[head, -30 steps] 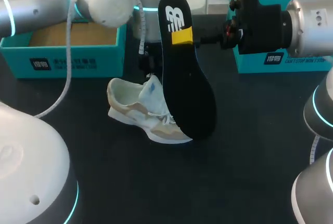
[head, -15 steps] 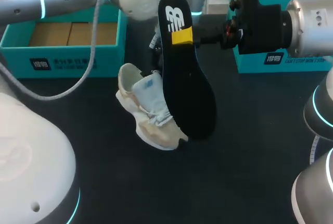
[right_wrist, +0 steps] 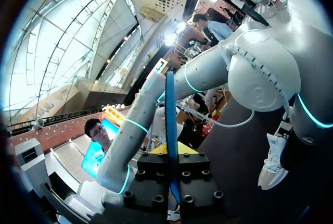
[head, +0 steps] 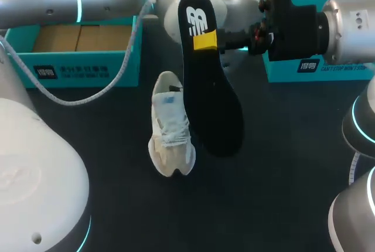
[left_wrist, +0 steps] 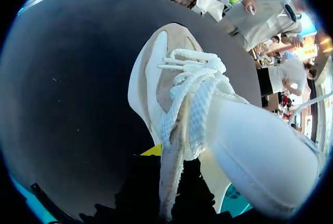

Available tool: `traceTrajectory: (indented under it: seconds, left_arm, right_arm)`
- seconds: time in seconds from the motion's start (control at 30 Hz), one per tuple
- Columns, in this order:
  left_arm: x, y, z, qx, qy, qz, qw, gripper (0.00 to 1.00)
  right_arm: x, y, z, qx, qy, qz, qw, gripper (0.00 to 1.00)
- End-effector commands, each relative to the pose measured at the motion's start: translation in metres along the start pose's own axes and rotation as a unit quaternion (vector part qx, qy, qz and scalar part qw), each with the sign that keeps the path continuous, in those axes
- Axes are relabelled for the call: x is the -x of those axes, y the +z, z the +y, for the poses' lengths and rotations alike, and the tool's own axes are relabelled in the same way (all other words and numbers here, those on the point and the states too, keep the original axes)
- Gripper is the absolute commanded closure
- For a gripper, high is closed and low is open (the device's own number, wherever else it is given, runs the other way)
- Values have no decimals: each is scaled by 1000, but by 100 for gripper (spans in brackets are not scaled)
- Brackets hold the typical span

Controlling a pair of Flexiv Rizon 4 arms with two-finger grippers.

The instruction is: Take the shoe out of the shoebox, open the shoe tongue, remove and reinsert the insole, then place the shoe into the shoebox

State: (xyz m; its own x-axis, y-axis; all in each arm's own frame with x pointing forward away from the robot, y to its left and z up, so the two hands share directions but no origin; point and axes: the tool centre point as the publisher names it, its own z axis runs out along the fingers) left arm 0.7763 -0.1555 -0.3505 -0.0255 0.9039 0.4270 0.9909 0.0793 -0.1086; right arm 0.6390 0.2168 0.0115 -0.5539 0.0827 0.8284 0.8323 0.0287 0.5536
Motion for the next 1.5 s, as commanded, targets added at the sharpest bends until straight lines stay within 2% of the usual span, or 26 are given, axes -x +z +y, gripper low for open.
traceTrajectory:
  seconds: [0.03,0.27,0.57,0.8,1.13,1.3,1.5]
  left_arm:
    - [2,-1,0,34,43,-35,998,100]
    - [16,-6,2,28,56,-42,997,100]
    - [51,-14,5,35,43,-50,997,100]
    - [71,-17,7,11,18,-60,998,100]
    - [69,-1,-10,-10,4,-52,999,100]
    - [67,4,-20,-7,2,-46,999,100]
    - [69,16,-21,-18,20,-36,999,100]
  right_arm:
    - [0,4,0,1,1,-2,1000,100]
    - [0,4,0,1,1,-2,1000,100]
    - [0,4,0,1,1,-2,1000,100]
    - [0,4,0,1,1,-2,1000,100]
    - [0,4,0,1,1,-2,1000,100]
    - [0,4,0,1,1,-2,1000,100]
    - [0,4,0,1,1,-2,1000,100]
